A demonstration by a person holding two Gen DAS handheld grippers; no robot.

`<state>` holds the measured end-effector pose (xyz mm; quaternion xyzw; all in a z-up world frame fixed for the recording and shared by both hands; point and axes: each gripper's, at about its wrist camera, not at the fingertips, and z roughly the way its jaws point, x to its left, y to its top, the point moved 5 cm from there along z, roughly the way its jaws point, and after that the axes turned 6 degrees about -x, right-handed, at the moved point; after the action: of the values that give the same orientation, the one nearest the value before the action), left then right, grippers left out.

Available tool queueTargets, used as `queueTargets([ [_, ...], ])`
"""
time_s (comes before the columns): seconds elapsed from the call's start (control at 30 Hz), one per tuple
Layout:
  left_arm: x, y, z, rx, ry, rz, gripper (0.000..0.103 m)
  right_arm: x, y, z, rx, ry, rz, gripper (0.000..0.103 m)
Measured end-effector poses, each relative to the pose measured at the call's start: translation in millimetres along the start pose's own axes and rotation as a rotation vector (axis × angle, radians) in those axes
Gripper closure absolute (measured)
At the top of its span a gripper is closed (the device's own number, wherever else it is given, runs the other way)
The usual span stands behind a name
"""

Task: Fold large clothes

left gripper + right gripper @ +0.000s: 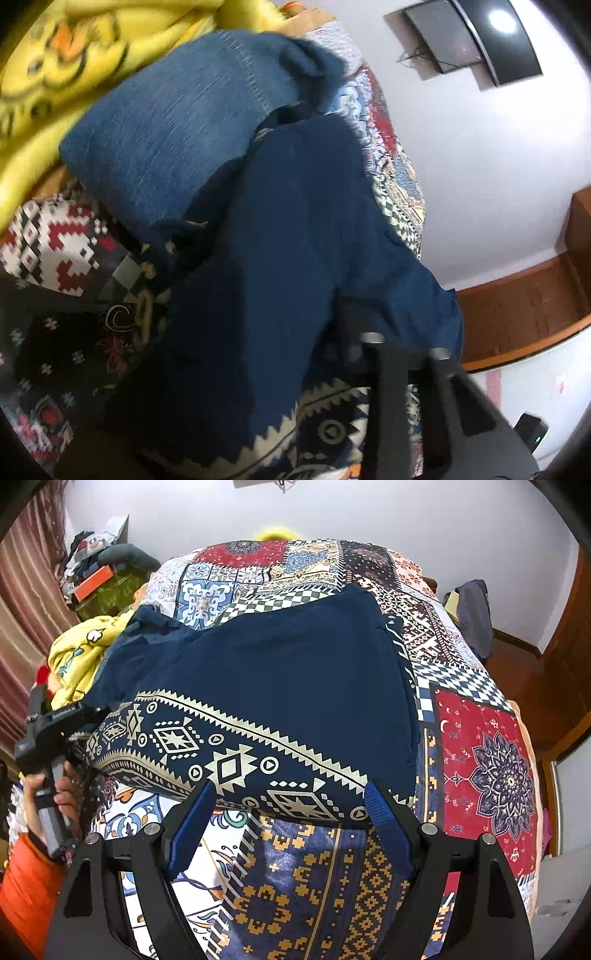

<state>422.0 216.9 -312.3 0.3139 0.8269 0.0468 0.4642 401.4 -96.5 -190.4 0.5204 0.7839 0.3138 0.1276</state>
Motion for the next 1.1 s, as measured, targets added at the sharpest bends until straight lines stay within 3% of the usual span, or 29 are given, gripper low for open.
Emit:
queueTargets([
  [0.07,-20,0,-20,-0.050,0.011,0.106,0.094,4,3,-3,-0.002,-0.002,-0.019,0.023],
  [0.27,-84,14,-96,-0.212,-0.081,0.280,0.096,43,22,-9,-0.024,0.044,-0.107,0.023],
  [0.4,-115,19,-142,-0.318,-0.073,0.416,0.096,86,36,-4,-0.038,0.120,-0.146,0.023],
  [0.5,-121,21,-164,-0.364,-0.026,0.507,0.096,122,40,11,-0.016,0.188,-0.170,0.023],
  [0.6,-119,22,-166,-0.360,-0.004,0.536,0.096,150,35,35,0.035,0.232,-0.199,0.023],
  [0.73,-107,21,-141,-0.297,0.094,0.578,0.096,168,16,77,0.137,0.235,-0.213,0.023],
  [0.77,-102,18,-136,-0.280,0.107,0.578,0.096,165,12,85,0.168,0.165,-0.198,0.023],
  [0.8,-98,13,-134,-0.266,0.118,0.575,0.096,164,8,93,0.188,0.174,-0.180,0.023],
  [0.97,-106,8,-124,-0.266,0.115,0.586,0.096,156,5,86,0.174,0.179,-0.195,0.023],
  [1.1,-142,0,-110,-0.241,0.062,0.619,0.096,126,14,57,0.094,0.096,-0.190,0.023],
])
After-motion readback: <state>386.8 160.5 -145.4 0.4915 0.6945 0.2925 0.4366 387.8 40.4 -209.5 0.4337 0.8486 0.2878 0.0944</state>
